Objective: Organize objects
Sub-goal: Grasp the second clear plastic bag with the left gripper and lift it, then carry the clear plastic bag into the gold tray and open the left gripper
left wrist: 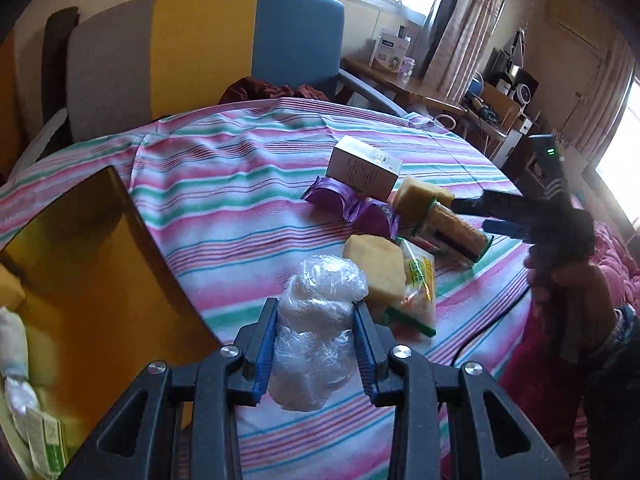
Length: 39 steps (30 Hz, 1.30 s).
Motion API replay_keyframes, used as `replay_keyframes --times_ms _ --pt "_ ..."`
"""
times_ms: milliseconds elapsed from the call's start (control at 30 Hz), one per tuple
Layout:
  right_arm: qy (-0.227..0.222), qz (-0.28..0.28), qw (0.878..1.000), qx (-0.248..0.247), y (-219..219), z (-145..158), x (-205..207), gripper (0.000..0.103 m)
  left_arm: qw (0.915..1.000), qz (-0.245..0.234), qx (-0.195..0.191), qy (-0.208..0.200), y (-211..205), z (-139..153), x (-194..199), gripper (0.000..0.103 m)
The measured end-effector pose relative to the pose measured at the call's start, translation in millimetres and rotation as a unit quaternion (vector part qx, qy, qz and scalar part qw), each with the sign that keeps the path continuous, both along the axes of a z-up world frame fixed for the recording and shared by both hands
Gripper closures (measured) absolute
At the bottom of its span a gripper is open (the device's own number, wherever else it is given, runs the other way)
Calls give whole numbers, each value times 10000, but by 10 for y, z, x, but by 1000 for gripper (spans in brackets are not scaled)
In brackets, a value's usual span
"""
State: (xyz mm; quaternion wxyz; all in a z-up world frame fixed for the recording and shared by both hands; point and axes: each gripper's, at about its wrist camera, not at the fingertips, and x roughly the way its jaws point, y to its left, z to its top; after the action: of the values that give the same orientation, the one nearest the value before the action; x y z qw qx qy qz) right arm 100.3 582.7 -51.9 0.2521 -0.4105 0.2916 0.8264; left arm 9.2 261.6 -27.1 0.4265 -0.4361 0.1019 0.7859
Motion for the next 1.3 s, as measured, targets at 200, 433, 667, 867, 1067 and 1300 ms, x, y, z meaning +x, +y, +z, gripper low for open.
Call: replay_keyframes --times_ms 200,433,667,867,1067,1300 --pt "-863 562 9931 562 -235 -161 -187 43 9997 100 221 -24 -306 64 85 68" --pt "-1084 872 9867 841 -370 -192 -241 62 9973 643 337 -134 -792 29 13 68" --pt "-1110 951 9855 866 -416 -183 -274 64 9885 1444 392 -224 -1357 -46 -128 68" --pt "-1138 973 9843 937 -442 -184 -287 65 9714 2288 516 -371 -1901 -73 -408 68" --pt "-1149 982 9840 947 -445 -183 -288 65 9620 2660 509 -359 -2090 -75 -603 68" --pt "-1121 975 9850 883 -436 -185 -280 64 9604 2746 286 -383 -2080 -116 -931 68"
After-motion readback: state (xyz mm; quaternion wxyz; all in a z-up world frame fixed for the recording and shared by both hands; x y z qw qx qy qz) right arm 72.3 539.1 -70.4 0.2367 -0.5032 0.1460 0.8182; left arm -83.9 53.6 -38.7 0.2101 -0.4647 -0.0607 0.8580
